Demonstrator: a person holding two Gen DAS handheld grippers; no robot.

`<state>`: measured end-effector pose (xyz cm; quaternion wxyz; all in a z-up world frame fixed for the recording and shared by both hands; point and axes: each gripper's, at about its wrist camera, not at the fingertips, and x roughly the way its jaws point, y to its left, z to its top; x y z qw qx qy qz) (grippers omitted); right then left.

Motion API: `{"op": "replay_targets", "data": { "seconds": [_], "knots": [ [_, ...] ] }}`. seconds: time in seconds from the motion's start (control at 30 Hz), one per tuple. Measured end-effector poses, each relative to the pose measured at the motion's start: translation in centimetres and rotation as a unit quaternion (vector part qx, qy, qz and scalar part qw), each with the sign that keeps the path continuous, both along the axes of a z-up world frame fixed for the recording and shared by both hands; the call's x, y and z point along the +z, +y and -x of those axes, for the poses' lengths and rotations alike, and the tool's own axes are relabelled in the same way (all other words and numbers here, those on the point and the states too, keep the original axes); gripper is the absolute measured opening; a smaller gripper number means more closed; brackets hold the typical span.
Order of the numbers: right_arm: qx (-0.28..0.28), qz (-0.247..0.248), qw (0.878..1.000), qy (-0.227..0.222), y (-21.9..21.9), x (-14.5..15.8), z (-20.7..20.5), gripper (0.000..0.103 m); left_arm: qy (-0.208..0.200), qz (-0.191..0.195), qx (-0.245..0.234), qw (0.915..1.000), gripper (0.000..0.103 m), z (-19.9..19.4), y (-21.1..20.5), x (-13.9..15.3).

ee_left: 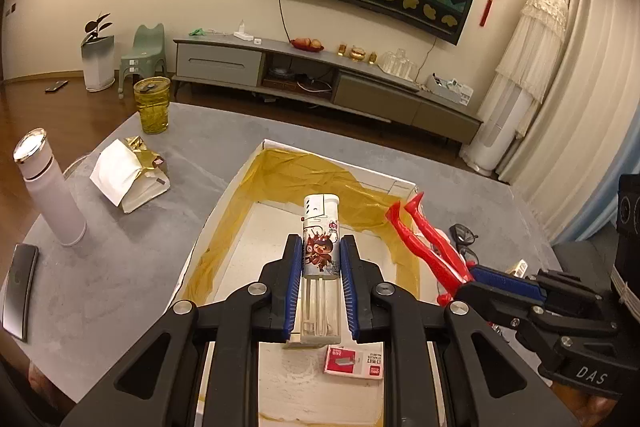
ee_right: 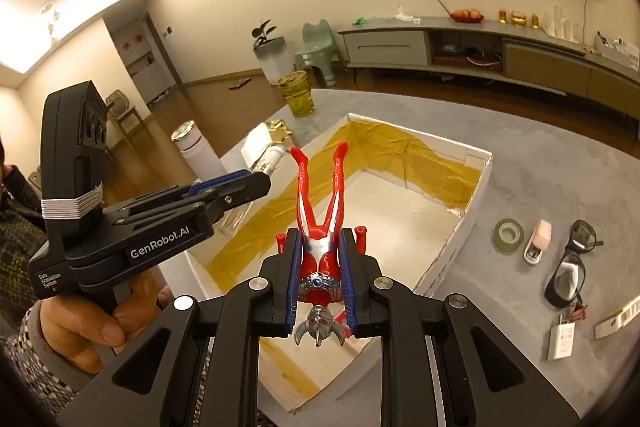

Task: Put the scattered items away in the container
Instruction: 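Open both tools to drop the lighter and red figure into the box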

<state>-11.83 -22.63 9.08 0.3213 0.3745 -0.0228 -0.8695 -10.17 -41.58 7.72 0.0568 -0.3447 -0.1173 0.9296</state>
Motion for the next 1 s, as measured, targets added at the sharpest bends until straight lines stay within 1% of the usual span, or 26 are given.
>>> {"op": "replay_targets", "data": {
  "seconds": [0.23,0.37,0.43,0.53,0.6,0.63,0.67,0.7,0.73,0.77,0.87,1.0],
  "knots": [
    [-0.003,-0.012,1.000,-0.021,-0.2,-0.6,3.3,0.019,-0.019,0.020,-0.016,0.9995,0.020,2.9,0.3,0.2],
    [-0.004,-0.020,0.999,-0.031,-0.5,-1.2,5.2,0.019,-0.033,0.028,-0.020,0.9989,0.020,5.1,0.4,0.1],
    [-0.006,-0.025,0.999,-0.033,-0.7,-1.5,6.1,0.019,-0.044,0.029,-0.022,0.9984,0.020,6.4,0.5,-0.2],
    [-0.006,-0.031,0.999,-0.039,-1.1,-2.0,7.6,0.019,-0.066,0.021,-0.022,0.9973,0.020,8.4,0.5,-0.9],
    [-0.007,-0.035,0.998,-0.043,-1.3,-2.6,8.6,0.020,-0.079,0.025,-0.023,0.9963,0.020,9.8,0.6,-1.6],
    [-0.012,-0.038,0.998,-0.044,-1.4,-2.9,9.2,0.022,-0.087,0.024,-0.021,0.9957,0.021,10.4,0.5,-2.0],
    [-0.017,-0.039,0.998,-0.045,-1.4,-3.4,9.9,0.022,-0.098,0.022,-0.022,0.9947,0.021,11.1,0.4,-2.6],
    [-0.021,-0.039,0.998,-0.052,-1.4,-3.9,10.5,0.023,-0.107,0.024,-0.022,0.9937,0.026,11.7,0.3,-3.1],
    [-0.024,-0.039,0.997,-0.057,-1.3,-4.2,10.8,0.023,-0.116,0.025,-0.018,0.9928,0.033,12.1,0.1,-3.6],
    [-0.028,-0.035,0.997,-0.062,-1.1,-4.5,11.1,0.023,-0.124,0.021,-0.012,0.9919,0.036,12.4,-0.2,-4.1],
    [-0.029,-0.028,0.997,-0.065,-0.5,-5.1,11.4,0.023,-0.127,0.009,-0.007,0.9918,0.037,12.3,-1.0,-4.6],
    [-0.030,-0.025,0.997,-0.068,-0.1,-5.5,11.4,0.023,-0.120,0.011,-0.008,0.9927,0.037,11.4,-1.3,-4.3]
  ]
}}
